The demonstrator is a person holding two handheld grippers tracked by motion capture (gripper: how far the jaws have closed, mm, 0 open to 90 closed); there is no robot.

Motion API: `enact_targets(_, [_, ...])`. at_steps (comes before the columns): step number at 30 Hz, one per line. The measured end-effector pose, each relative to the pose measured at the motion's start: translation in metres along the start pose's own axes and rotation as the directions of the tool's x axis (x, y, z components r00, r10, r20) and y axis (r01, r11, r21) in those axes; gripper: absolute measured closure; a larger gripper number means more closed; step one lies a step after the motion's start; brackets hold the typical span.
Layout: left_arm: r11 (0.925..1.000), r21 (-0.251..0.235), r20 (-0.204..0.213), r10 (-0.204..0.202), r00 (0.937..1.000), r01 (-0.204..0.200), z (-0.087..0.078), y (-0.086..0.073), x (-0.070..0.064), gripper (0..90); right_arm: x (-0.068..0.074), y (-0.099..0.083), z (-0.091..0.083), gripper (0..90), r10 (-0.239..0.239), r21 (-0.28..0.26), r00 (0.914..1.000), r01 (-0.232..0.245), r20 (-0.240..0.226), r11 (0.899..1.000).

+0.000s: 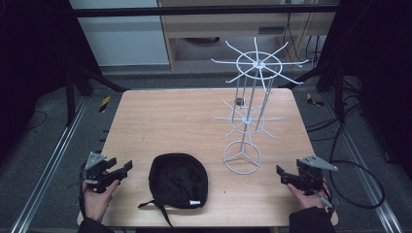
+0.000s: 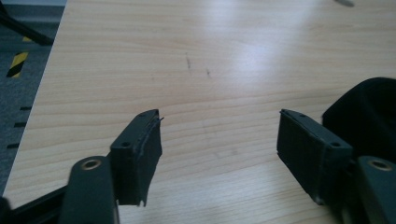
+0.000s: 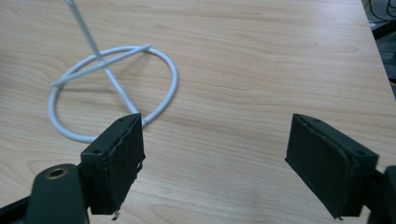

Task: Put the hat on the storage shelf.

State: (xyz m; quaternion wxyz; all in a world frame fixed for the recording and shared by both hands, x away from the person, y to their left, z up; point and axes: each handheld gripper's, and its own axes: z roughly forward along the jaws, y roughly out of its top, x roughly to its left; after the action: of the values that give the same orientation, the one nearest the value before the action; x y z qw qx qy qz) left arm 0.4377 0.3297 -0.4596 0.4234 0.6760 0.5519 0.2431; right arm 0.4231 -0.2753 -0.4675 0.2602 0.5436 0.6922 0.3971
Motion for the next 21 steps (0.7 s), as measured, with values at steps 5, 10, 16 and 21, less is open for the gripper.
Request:
enact_targets(5, [0.9994, -0.018, 0.023, 0.031, 0.9993, -0.03, -0.008, 0.0, -0.012, 35.9, 0.015, 0.004, -0.004, 23.7, -0.024, -0.021, 0.9993, 0.023, -0.028, 1.0])
enact_targets(10, [0.9993, -0.023, 0.077, 0.033, 0.9965, -0.031, -0.015, 0.001, -0.023, 43.1, 0.031, 0.001, -0.004, 29.8, -0.04, -0.044, 0.9972, 0.037, -0.064, 0.998])
enact_targets(16, [0.9971, -0.025, 0.089, 0.074, 0.9933, -0.072, -0.018, 0.001, -0.035, 45.3, 0.056, 0.003, 0.001, 33.3, -0.082, -0.042, 0.9859, 0.077, -0.145, 0.996])
enact_targets(21, [0.9944, -0.031, 0.085, 0.103, 0.9909, -0.101, -0.019, 0.0, -0.042, 46.0, 0.072, 0.006, 0.005, 34.3, -0.114, -0.037, 0.9774, 0.109, -0.178, 0.993])
